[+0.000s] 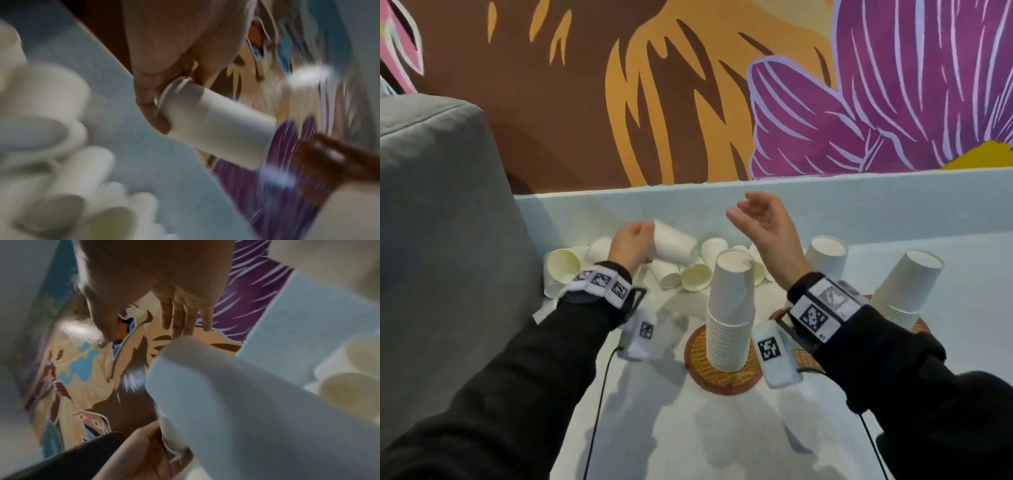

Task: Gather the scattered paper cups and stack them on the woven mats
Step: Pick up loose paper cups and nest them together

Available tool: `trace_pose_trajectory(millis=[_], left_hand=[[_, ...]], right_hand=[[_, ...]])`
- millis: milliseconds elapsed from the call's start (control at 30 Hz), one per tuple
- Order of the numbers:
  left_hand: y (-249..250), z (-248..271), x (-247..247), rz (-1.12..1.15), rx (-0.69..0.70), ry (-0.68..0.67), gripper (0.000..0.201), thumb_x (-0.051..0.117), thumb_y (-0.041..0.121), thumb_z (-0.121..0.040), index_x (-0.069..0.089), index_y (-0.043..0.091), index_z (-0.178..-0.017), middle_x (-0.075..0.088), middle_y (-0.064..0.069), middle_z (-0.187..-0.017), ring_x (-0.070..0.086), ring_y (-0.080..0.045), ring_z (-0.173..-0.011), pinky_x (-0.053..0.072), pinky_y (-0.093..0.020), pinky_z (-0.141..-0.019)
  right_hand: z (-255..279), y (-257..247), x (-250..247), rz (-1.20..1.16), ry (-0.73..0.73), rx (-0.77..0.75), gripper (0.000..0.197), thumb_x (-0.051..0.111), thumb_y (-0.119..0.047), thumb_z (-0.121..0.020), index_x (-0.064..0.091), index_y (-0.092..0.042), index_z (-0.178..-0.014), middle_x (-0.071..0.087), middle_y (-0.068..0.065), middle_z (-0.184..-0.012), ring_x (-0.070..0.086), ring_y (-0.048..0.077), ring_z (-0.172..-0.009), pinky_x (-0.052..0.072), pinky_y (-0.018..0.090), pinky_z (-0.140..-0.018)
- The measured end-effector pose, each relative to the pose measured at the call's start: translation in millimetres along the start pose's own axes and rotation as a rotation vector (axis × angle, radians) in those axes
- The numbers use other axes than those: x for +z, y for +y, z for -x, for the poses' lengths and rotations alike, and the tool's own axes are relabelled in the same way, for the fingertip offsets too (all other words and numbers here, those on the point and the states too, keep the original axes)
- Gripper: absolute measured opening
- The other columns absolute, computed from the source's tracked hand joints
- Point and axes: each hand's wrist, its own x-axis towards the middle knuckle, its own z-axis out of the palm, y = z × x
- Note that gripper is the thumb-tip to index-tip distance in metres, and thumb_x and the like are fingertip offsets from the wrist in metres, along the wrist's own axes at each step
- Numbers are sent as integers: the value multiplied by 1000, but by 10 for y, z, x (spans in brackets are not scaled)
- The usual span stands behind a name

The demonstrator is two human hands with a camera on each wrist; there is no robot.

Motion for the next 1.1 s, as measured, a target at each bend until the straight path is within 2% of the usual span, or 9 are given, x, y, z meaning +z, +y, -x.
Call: trace_pose_trajectory(millis=[100,167,333,400,500,700,867,1000,1100], left_hand=[[351,56,5,526,-211,-148,29,45,24,-98,55,3,-116,61,-13,-108,59,-32,-98,57,-39,-60],[494,128,19,572,-215,-284,34,43,23,-99,54,2,-124,63,-16,-118,65,-29,-98,59,-35,-58],[564,213,5,540,-154,-464,29,40,24,-101,61,5,-109,70,-4,-83,68,-12,-62,60,-31,-65],[400,63,-52,271,-87,-289,38,42,36,-99,60,7,-116,69,-3,-88,65,-14,-73,56,-34,-75],[-62,-212,-208,-520,34,59,41,62,37,-87,57,12,-118,57,-12,-125,54,-29,-113,44,-40,-98],[-781,-143,-217,-1129,-138,-146,74,65,47,-82,30,19,-141,37,-13,-138,38,-33,-129,33,-38,-104],[-785,-300,-269,-759,-196,-43,82,76,39,-71,34,19,-138,46,-17,-133,47,-36,-121,42,-42,-101],[-225,-235,-274,68,-135,80,71,71,29,-80,31,11,-135,42,-8,-130,51,-28,-109,55,-38,-74],[365,0,-207,488,-72,-7,55,63,34,-82,41,13,-128,47,-9,-130,53,-24,-112,51,-30,-60]], right_hand=[[-135,-180,110,161,-115,-90,67,79,-39,-70,48,-23,-127,56,-7,-126,51,6,-117,36,11,-88],[-191,-232,210,251,-219,-137,77,85,-35,-63,46,-23,-129,54,-9,-127,49,6,-118,36,11,-89],[-222,-266,375,188,-197,-186,69,83,-20,-69,45,-18,-127,58,-5,-113,54,10,-105,47,17,-84],[-198,-282,405,142,-166,-195,62,81,-19,-71,45,-25,-122,57,-8,-110,55,6,-98,48,13,-79],[-174,-287,428,89,-147,-198,60,80,-17,-72,42,-38,-113,56,-17,-103,55,0,-93,49,11,-75],[-190,-295,447,124,-148,-176,63,80,-24,-72,46,-25,-125,56,-7,-108,55,9,-94,48,11,-70],[-202,-314,421,107,-77,-122,62,79,-29,-72,45,-23,-124,56,-7,-103,55,7,-90,49,14,-72],[-162,-318,273,-8,-29,-45,62,80,-29,-71,47,-24,-122,59,-4,-105,59,12,-96,54,28,-81],[-113,-328,150,-94,-26,12,71,78,-35,-62,49,-20,-125,60,5,-110,60,21,-100,55,32,-81]])
